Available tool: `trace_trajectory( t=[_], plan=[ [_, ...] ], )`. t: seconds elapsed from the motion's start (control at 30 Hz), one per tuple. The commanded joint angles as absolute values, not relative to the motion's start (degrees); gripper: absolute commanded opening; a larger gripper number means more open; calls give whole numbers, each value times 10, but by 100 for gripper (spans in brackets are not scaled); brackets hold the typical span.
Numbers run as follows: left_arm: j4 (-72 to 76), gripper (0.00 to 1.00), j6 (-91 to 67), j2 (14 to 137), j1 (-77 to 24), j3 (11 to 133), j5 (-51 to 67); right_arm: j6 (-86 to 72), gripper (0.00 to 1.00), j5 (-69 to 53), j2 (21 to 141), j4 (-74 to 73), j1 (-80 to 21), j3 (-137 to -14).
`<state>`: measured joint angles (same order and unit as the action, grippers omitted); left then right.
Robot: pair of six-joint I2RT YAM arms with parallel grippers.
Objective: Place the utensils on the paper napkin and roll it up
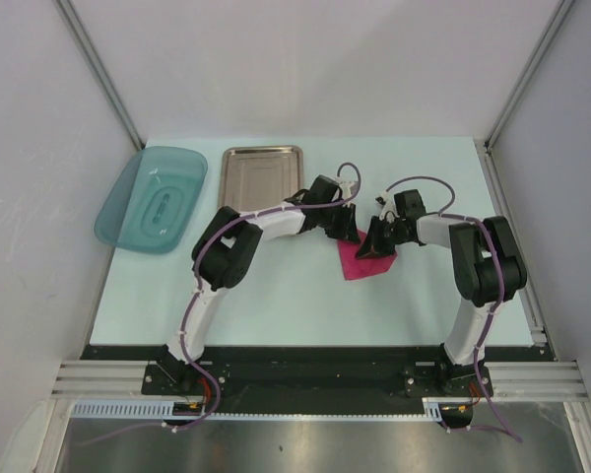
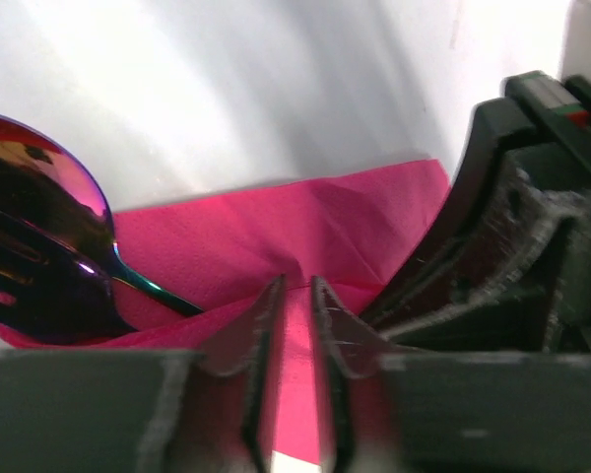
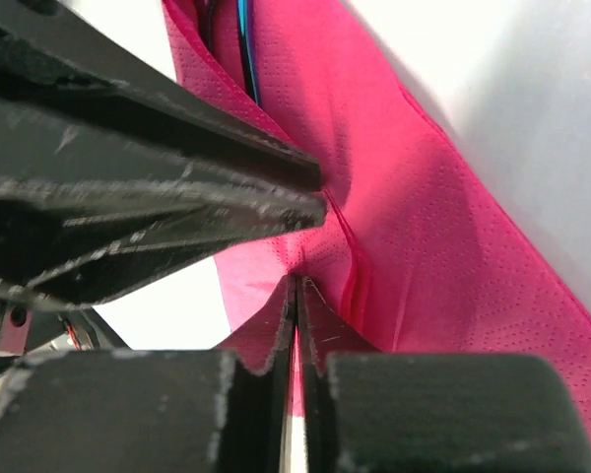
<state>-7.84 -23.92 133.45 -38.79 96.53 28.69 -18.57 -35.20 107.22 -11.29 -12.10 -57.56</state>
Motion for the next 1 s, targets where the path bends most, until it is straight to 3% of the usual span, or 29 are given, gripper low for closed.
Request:
trace_trajectory(
  t=[0.0,0.2,0.4,0.7,0.97],
  plan=[
    [-38,27,-242,1279,-378,949,286,-183,0,-302,1104,-98,-123,-559],
    [-68,30,-235,1250,-369,976,243,-188,0,-309,1114,-105,-118,-558],
    [-150,25,-215,1283,-375,1019,246,-194,0,-316,1117,-105,-113,-558],
    [-154,24,-214,1296,-396,1013,272,-200,0,-322,1121,-102,-112,-556],
    [-177,15,-222,1317,-403,999,254,-201,0,-320,1121,-103,-110,-555]
  ],
)
